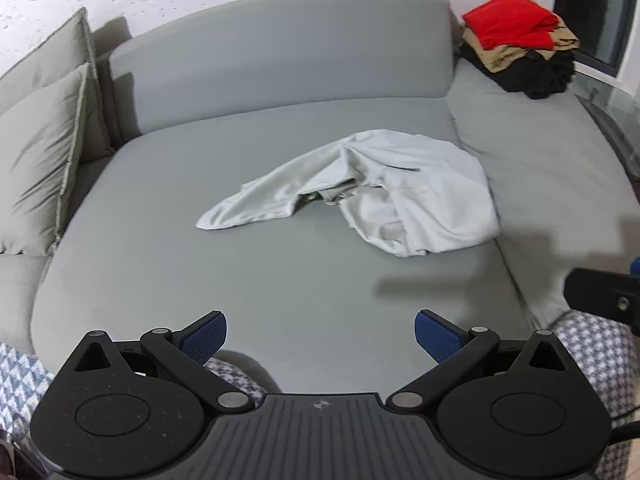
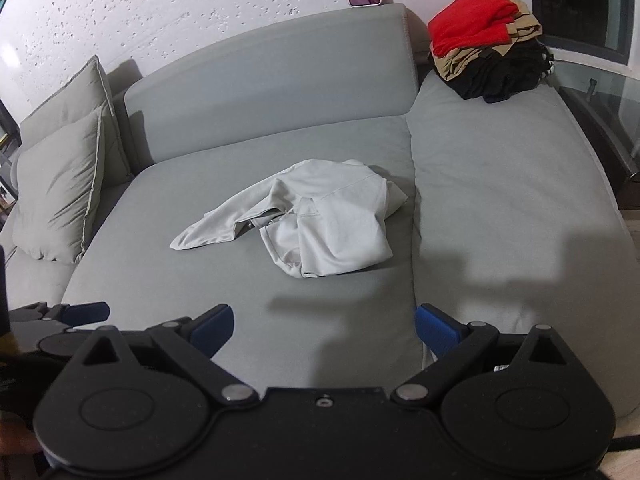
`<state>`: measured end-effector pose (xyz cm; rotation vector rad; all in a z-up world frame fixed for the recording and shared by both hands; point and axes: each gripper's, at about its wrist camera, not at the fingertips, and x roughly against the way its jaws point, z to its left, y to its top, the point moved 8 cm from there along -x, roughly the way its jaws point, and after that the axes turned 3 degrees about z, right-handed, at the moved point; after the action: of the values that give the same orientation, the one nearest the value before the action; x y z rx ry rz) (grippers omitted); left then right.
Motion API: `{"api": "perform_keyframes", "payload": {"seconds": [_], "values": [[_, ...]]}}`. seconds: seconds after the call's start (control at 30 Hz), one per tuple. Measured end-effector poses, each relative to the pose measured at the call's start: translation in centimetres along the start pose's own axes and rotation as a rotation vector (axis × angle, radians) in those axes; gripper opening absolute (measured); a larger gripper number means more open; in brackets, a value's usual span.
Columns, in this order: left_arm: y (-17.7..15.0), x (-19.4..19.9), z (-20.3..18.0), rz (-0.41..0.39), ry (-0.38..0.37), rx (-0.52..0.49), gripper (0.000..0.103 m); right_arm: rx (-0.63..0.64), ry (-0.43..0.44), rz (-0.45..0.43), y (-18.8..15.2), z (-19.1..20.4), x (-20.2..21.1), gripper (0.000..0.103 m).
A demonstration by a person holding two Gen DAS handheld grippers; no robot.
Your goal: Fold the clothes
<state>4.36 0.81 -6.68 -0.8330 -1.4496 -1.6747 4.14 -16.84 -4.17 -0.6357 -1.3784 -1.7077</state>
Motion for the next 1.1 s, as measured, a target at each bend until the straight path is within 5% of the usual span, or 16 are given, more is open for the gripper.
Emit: {"api": "perform_keyframes", "payload": {"seconds": [0.2, 0.33, 1.1], "values": [[-0.4, -0.2, -2.0, -0.003, 0.068, -0.04, 0.102, -0.007, 0.032, 0.014, -0.4, -0.1, -0.1, 0.099], [-0.6, 0.5, -0.5, 0.006, -0.002, -0.01, 0.102, 0.006, 0.001, 0.012, -0.3, 0.1, 0.3, 0.1], [-1.7, -0.1, 0.0, 0.029, -0.02, 0.027, 0.102, 0.025, -0.014, 0.012, -0.6, 0.3, 0.4, 0.102]]}}
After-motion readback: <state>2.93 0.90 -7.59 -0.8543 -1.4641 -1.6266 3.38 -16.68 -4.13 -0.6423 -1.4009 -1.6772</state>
